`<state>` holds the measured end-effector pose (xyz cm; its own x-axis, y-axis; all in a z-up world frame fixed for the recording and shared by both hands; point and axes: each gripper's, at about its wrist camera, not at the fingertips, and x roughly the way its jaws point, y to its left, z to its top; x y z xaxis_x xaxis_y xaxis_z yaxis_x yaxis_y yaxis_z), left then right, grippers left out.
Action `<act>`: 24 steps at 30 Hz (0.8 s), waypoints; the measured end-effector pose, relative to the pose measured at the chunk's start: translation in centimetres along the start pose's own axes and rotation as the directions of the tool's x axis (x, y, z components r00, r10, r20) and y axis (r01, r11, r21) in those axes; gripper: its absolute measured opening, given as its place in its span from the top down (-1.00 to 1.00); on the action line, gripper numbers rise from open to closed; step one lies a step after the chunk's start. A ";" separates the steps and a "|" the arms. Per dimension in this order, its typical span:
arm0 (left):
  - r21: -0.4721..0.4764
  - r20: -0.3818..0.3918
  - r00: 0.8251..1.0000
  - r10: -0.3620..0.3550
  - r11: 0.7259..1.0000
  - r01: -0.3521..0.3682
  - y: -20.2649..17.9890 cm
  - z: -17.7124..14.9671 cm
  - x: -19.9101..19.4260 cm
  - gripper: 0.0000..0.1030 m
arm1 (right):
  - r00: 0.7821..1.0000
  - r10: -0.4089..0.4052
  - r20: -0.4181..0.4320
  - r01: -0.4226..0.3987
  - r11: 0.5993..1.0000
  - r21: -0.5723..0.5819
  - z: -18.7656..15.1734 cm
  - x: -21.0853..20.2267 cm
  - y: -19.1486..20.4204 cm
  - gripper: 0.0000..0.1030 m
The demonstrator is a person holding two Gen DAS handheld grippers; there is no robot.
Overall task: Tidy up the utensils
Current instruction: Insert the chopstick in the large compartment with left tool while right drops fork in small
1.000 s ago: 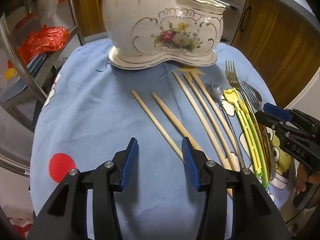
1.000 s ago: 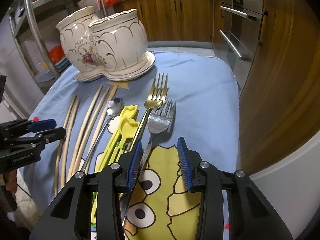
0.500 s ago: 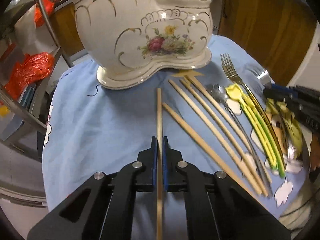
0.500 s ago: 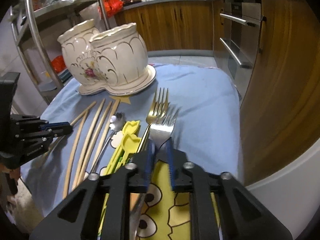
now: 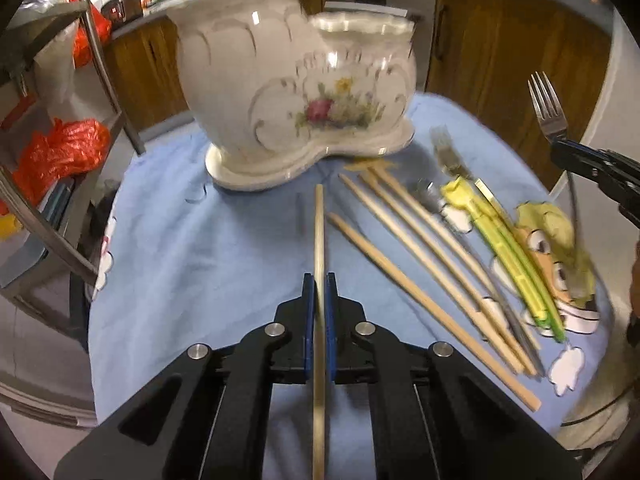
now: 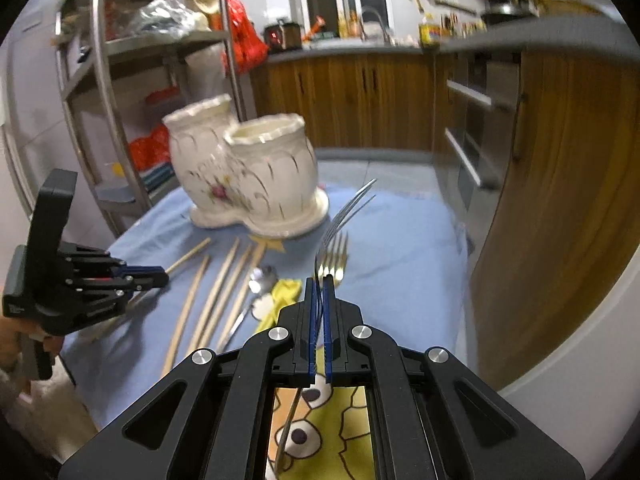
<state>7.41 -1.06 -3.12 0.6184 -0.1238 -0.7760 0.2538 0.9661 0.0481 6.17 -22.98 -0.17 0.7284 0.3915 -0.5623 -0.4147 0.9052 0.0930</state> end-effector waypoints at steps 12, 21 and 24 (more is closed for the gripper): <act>-0.058 0.468 0.883 -0.038 0.996 0.074 3.8 3.8 -9.8 0.91 | 0.975 -0.032 0.221 0.054 0.994 -0.095 6.2 -2.1 2.8 0.94; -0.081 0.638 0.764 -0.093 0.979 0.188 7.0 12.7 -10.9 0.91 | 0.943 -0.001 0.334 0.018 0.999 -0.046 14.1 -2.2 2.4 0.94; -0.091 0.673 0.734 -0.092 0.974 0.205 7.3 15.3 -10.0 0.91 | 0.935 0.001 0.354 0.008 1.000 -0.023 15.9 -1.3 2.0 0.94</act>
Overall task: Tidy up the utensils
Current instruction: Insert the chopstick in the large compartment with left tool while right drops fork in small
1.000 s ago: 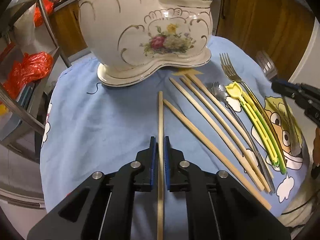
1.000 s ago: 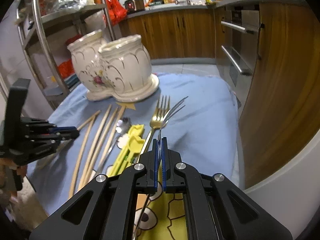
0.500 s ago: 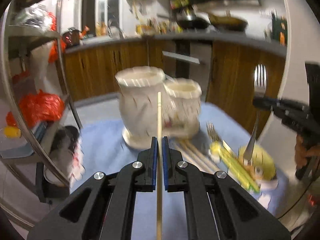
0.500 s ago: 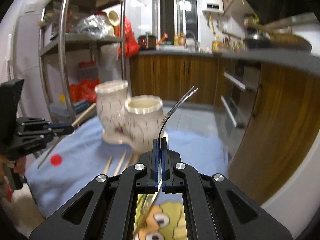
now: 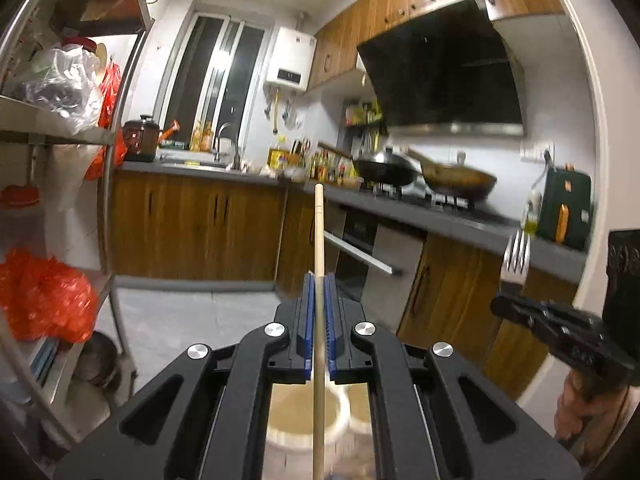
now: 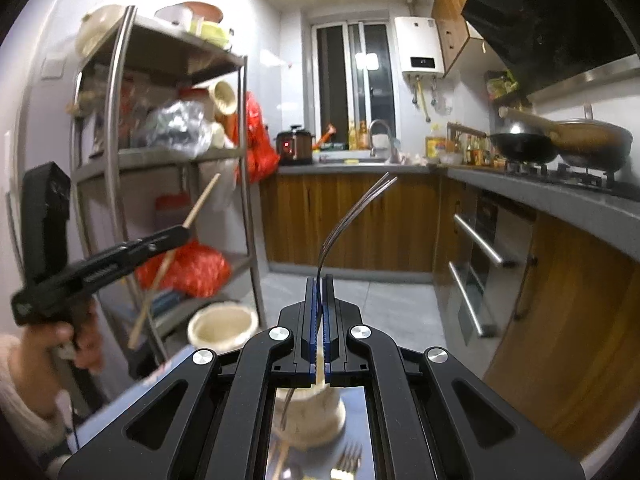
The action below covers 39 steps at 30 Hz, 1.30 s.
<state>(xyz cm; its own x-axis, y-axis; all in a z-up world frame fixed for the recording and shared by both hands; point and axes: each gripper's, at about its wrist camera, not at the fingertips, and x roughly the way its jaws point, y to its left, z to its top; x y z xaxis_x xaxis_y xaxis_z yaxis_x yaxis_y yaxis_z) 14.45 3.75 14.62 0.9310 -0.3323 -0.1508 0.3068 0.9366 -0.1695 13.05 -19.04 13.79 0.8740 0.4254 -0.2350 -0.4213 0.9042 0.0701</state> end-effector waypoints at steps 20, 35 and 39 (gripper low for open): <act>0.022 -0.061 0.996 0.057 0.998 -0.056 1.6 -5.1 5.1 0.91 | 0.991 0.008 -0.132 -0.008 1.000 0.000 -5.6 8.1 0.2 0.94; 0.065 -0.167 0.979 0.115 0.992 -0.106 1.8 -7.7 3.7 0.91 | 0.972 -0.032 -0.235 0.038 0.999 0.019 -8.0 9.5 -0.1 0.93; 0.066 -0.180 0.975 0.128 0.991 -0.118 1.9 -7.6 3.9 0.91 | 0.972 -0.040 -0.233 0.045 0.999 0.015 -7.9 9.4 -0.1 0.86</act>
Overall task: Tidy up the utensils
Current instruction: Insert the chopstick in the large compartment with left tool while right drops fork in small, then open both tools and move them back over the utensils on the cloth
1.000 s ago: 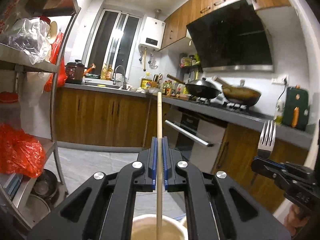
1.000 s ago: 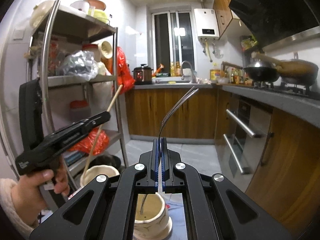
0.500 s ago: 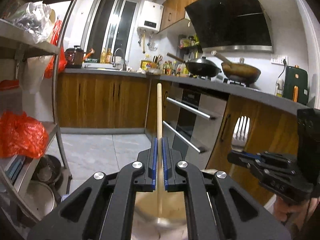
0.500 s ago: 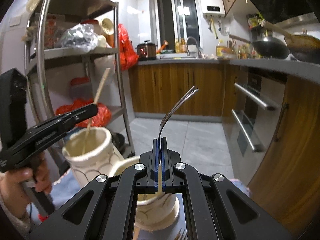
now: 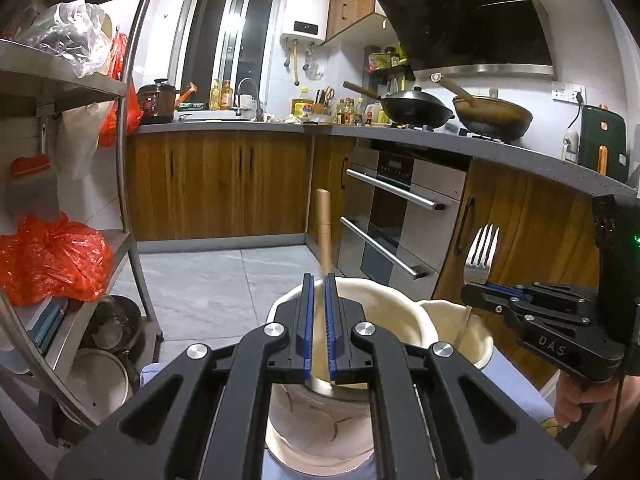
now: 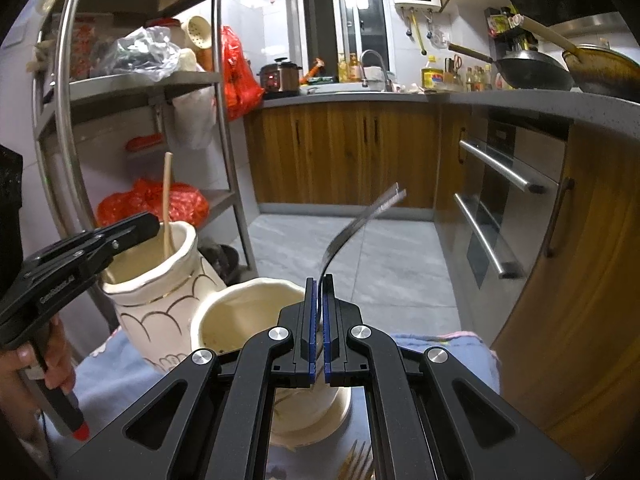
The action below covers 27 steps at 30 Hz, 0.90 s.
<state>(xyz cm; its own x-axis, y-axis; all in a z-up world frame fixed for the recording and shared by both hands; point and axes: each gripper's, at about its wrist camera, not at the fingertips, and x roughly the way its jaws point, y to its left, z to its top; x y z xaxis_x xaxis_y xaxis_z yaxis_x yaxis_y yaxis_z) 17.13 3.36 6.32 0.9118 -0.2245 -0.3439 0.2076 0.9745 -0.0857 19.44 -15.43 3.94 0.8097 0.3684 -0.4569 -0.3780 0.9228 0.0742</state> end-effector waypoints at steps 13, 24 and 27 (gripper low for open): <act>0.041 0.012 0.999 0.039 0.998 -0.039 -1.3 0.1 -4.2 -0.27 | 0.997 0.023 0.069 -0.028 0.997 0.071 -0.3 -5.3 -2.0 -0.39; 0.058 -0.059 0.997 0.058 0.997 -0.054 -3.2 -2.6 -8.1 -0.89 | 0.999 -0.042 0.025 0.038 0.993 0.113 -2.9 -9.9 -4.1 -0.90; 0.062 -0.104 0.993 0.057 0.997 -0.051 -3.8 -4.0 -8.4 -0.89 | 0.999 -0.047 -0.024 0.049 0.993 0.105 -4.4 -10.3 -4.2 -0.90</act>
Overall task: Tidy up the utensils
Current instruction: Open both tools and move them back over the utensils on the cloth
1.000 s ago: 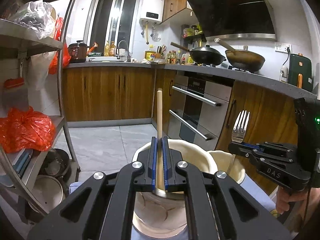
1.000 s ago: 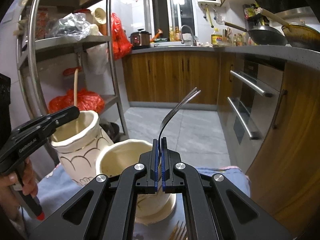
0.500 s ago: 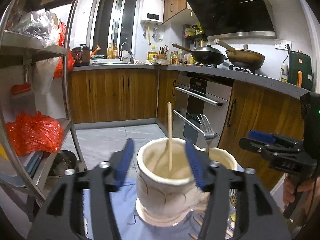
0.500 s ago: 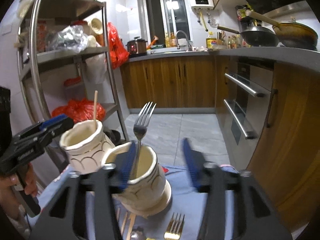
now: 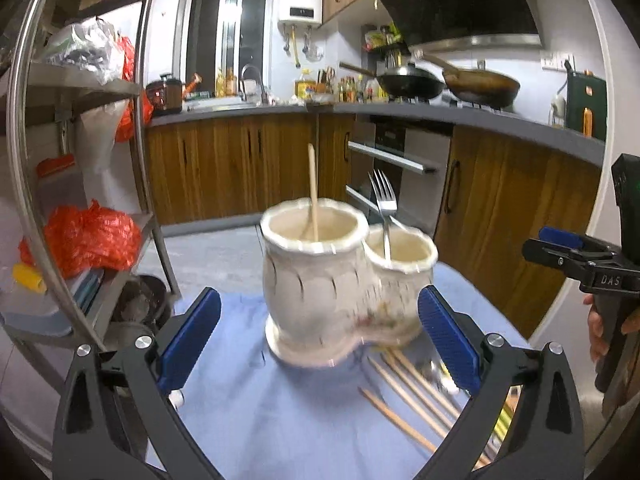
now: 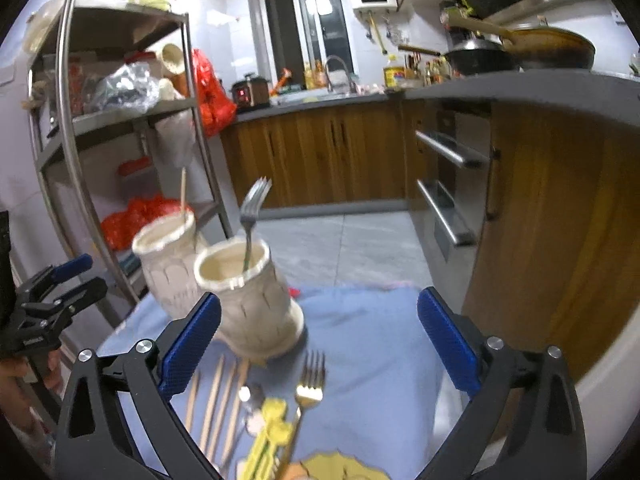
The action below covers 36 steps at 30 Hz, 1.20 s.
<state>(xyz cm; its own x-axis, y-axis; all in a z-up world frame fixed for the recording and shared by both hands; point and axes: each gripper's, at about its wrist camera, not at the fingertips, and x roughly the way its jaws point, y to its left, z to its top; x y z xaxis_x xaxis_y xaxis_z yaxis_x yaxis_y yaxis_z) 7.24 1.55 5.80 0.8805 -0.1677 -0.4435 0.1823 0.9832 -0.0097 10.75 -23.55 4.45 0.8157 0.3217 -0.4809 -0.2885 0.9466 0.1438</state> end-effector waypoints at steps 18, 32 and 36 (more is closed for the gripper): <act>-0.025 -0.300 0.954 0.003 1.000 -0.011 -3.3 -8.1 3.2 -0.89 | 0.974 -0.014 -0.226 0.003 0.999 -0.049 -7.2 1.3 -0.1 -0.90; -0.039 -0.403 0.914 0.050 0.997 -0.071 -4.7 -9.4 5.2 -0.86 | 0.959 -0.053 -0.277 0.041 0.998 -0.050 -7.9 2.8 -0.1 -0.90; -0.046 -0.418 0.908 0.031 0.997 -0.055 -5.3 -9.6 5.4 -0.51 | 0.955 -0.025 -0.296 0.017 0.999 -0.026 -7.9 3.6 0.1 -0.49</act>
<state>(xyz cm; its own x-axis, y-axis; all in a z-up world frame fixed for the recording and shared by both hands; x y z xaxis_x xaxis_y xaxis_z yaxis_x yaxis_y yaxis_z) 6.84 -3.84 -5.10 0.6223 -0.0916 -0.7774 0.1134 0.9932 -0.0262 9.70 -22.44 -4.06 0.6372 0.2775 -0.7190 -0.2873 0.9512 0.1125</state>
